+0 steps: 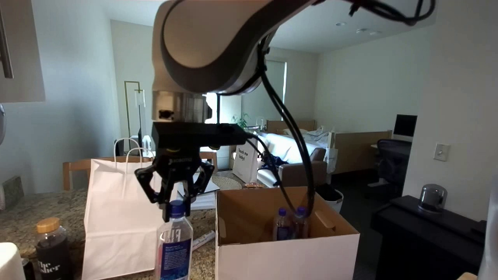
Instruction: Remove the water bottles from the box
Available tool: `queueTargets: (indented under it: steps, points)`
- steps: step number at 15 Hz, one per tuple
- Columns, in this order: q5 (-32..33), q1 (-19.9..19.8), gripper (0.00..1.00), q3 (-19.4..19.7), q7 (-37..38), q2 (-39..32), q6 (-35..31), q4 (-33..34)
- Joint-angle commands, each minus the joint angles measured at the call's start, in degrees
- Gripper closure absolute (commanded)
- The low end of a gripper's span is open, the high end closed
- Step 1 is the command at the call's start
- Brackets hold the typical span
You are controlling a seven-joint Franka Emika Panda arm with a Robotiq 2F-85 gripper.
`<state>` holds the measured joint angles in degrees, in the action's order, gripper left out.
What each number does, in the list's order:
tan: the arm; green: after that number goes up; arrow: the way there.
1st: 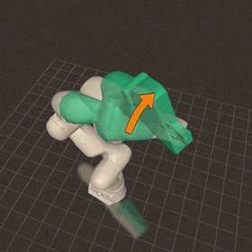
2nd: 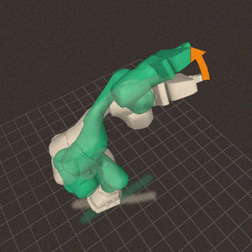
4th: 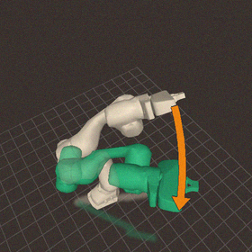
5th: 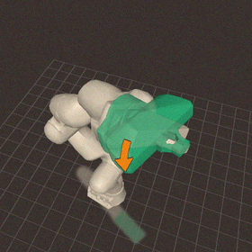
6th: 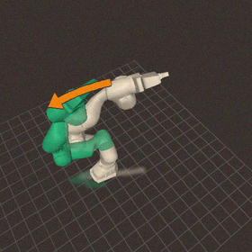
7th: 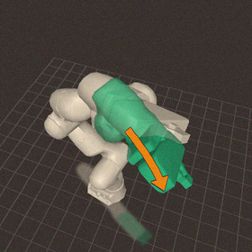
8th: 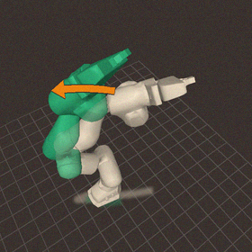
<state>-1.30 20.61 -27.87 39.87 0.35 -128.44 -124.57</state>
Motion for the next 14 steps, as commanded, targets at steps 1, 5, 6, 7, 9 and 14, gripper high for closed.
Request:
queueTargets:
  steps: [1,5,6,7,9,14]
  points:
    - [5.51,2.26,0.86,1.83,3.94,-10.88,-1.06,6.45]
    - [9.52,6.92,0.86,6.42,6.95,-20.96,0.25,13.13]
    - [9.00,8.22,0.86,7.31,7.57,-23.09,-0.08,14.53]
    - [8.38,9.36,0.86,8.15,7.83,-24.80,-0.38,15.66]
    - [6.60,11.16,0.86,9.47,9.29,-27.64,-1.11,17.66]
    - [6.03,15.33,0.86,13.89,17.73,-31.69,-8.65,20.08]
